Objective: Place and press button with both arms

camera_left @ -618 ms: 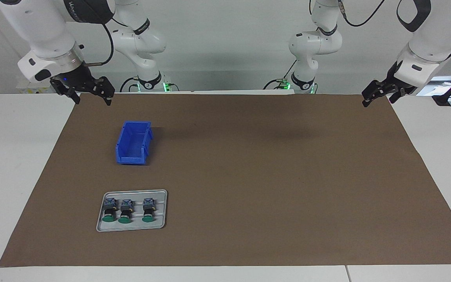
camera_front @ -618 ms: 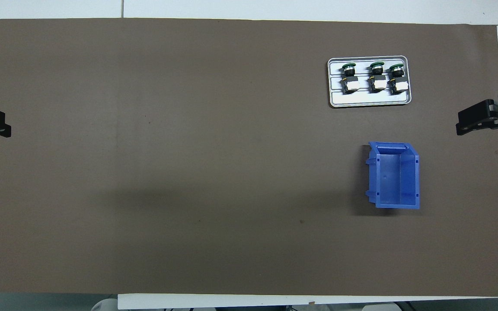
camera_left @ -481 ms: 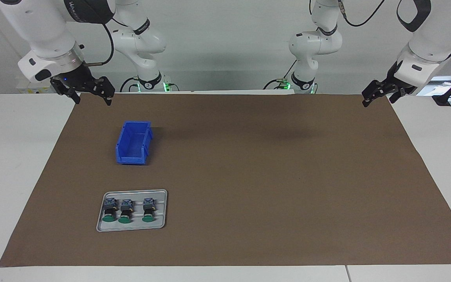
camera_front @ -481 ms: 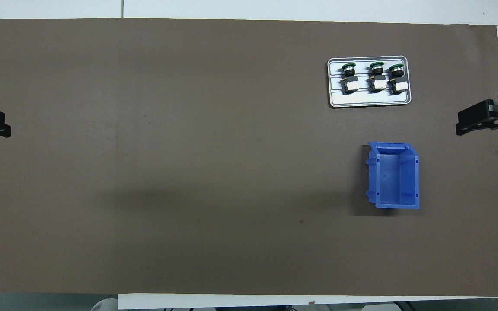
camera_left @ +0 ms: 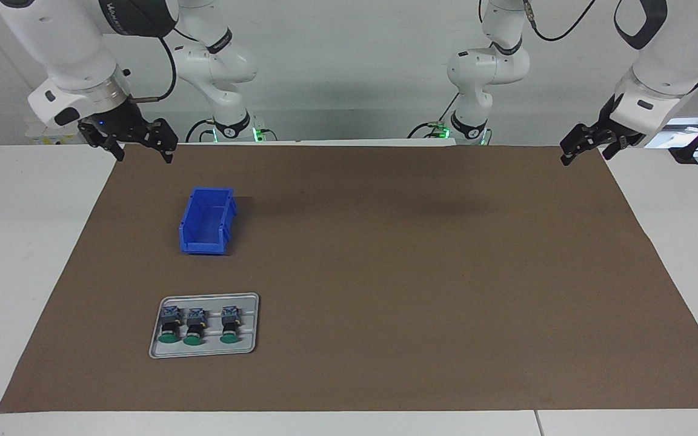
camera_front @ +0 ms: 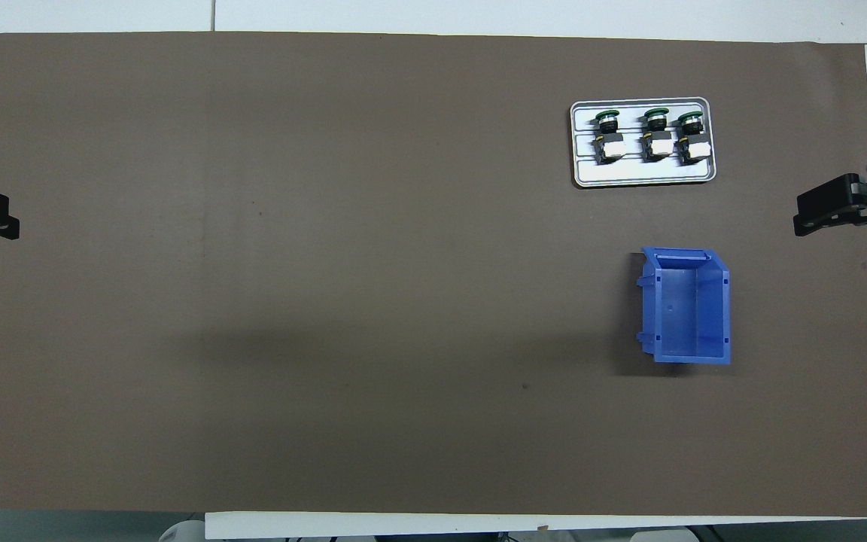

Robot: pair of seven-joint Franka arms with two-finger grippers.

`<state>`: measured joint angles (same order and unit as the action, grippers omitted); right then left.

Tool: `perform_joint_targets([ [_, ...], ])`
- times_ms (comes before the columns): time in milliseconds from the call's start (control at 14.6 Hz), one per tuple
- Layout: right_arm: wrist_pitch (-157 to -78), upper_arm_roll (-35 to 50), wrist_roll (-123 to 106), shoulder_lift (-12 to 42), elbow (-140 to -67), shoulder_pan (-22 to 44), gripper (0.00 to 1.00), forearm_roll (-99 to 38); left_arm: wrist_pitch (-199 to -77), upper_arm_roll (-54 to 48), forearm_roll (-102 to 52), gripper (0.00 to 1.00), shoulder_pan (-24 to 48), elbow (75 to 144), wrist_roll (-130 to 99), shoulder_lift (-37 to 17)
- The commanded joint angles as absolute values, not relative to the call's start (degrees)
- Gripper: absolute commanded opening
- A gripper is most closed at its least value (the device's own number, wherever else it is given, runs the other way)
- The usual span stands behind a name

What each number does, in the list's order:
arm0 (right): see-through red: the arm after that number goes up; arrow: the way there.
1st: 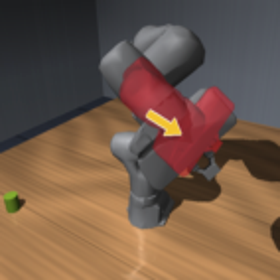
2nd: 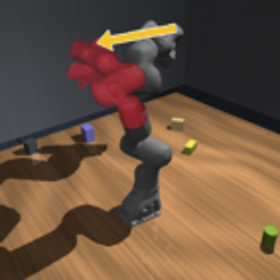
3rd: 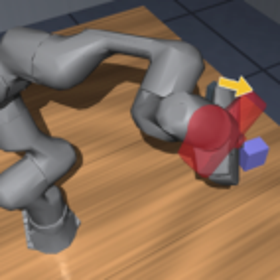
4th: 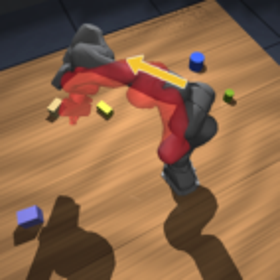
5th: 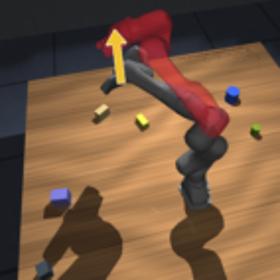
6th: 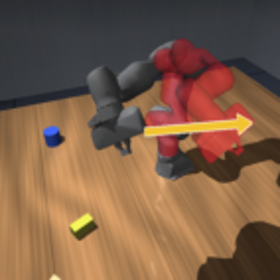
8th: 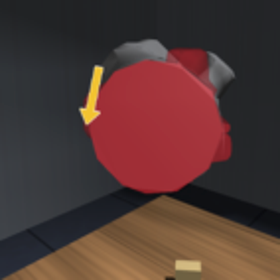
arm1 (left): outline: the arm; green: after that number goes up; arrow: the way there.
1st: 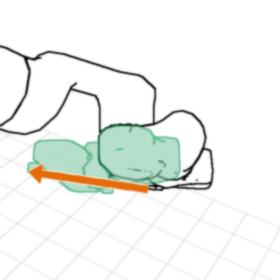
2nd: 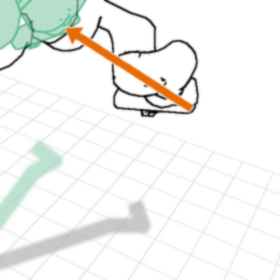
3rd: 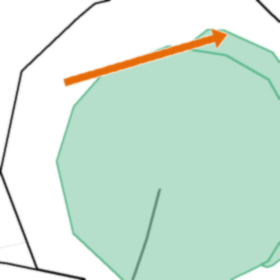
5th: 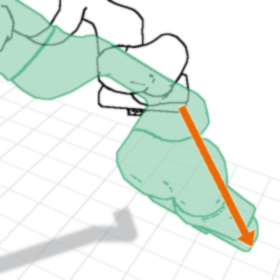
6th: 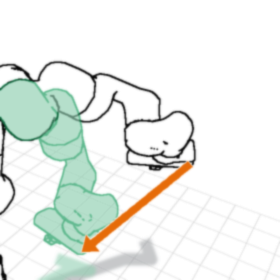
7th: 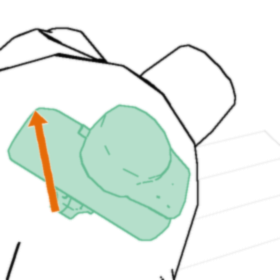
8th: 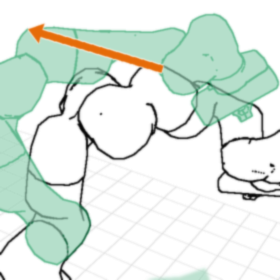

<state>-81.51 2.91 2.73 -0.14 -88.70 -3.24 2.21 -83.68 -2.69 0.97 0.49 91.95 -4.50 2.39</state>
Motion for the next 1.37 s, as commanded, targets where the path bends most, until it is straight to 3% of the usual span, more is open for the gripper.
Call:
perform_joint_targets([
  [0,-83.4,2.7,0.5,-1.0,-90.6,-3.0,1.00,0.8,-83.8,-2.4,0.7,1.00,0.5,92.3,-4.7,2.6],
  [137,-88.3,2.8,0.3,0.5,-90.7,-2.1,1.00,-1.7,-83.8,-2.4,0.7,1.00,0.5,92.3,-4.7,2.6],
  [412,-97.8,3.0,0.9,12.3,-87.5,-0.2,1.00,-2.4,-83.7,-2.4,0.7,1.00,0.5,92.3,-4.7,2.6],
  [687,-102.5,3.0,4.8,26.7,-76.6,3.2,1.00,-2.0,-83.7,-2.4,0.7,1.00,0.5,92.3,-4.7,2.6],
  [824,-107.5,3.0,5.4,31.8,-74.7,4.5,1.00,-1.8,-83.8,-2.4,0.7,1.00,0.5,92.3,-4.7,2.6],
  [1305,-120.0,3.0,5.8,39.4,-75.8,4.7,0.95,-0.4,-83.8,-2.3,0.7,1.00,0.5,92.3,-4.7,2.6],
])
